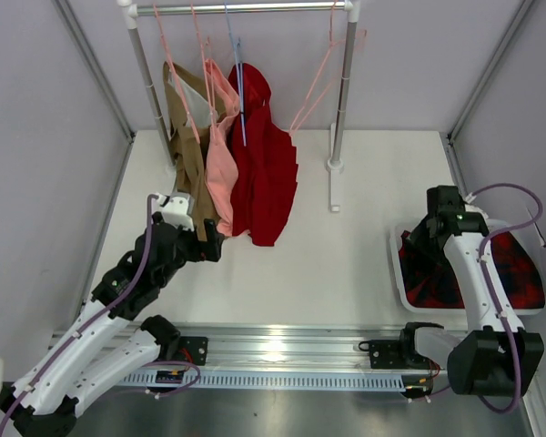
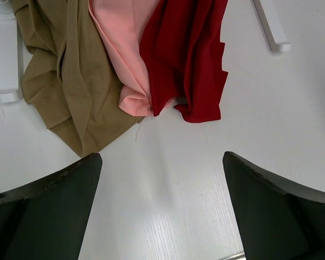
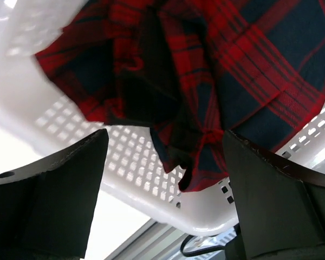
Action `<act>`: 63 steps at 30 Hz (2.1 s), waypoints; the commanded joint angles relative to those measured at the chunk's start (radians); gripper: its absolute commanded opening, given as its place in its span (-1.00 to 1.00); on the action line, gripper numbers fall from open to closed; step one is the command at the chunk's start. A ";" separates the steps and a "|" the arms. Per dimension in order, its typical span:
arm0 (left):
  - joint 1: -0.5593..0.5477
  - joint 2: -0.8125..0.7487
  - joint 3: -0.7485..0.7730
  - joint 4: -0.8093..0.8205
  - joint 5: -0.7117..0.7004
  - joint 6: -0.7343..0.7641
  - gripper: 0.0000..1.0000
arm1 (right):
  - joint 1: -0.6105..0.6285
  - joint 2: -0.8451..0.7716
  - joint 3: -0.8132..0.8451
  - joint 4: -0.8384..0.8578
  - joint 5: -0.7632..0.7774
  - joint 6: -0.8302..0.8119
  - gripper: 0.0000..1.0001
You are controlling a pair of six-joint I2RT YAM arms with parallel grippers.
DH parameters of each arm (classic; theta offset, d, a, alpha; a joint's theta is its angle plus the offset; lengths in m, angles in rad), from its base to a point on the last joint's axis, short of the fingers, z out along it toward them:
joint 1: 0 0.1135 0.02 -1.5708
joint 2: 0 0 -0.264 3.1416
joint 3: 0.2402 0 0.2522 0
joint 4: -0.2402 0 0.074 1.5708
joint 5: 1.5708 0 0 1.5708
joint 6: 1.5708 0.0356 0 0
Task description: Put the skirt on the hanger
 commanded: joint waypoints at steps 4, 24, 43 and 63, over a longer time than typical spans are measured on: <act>-0.004 0.002 0.021 0.010 0.020 -0.003 0.99 | -0.119 0.009 -0.125 0.027 -0.165 0.089 0.80; -0.004 0.025 0.029 -0.008 -0.034 -0.004 0.99 | -0.134 0.047 -0.162 0.219 -0.199 0.031 -1.00; -0.004 0.046 0.032 -0.010 -0.047 0.007 0.99 | -0.136 -0.145 0.220 0.092 -0.265 -0.026 -1.00; -0.004 0.041 0.031 -0.010 -0.038 0.008 0.99 | -0.136 0.168 1.194 -0.025 -0.395 -0.210 -1.00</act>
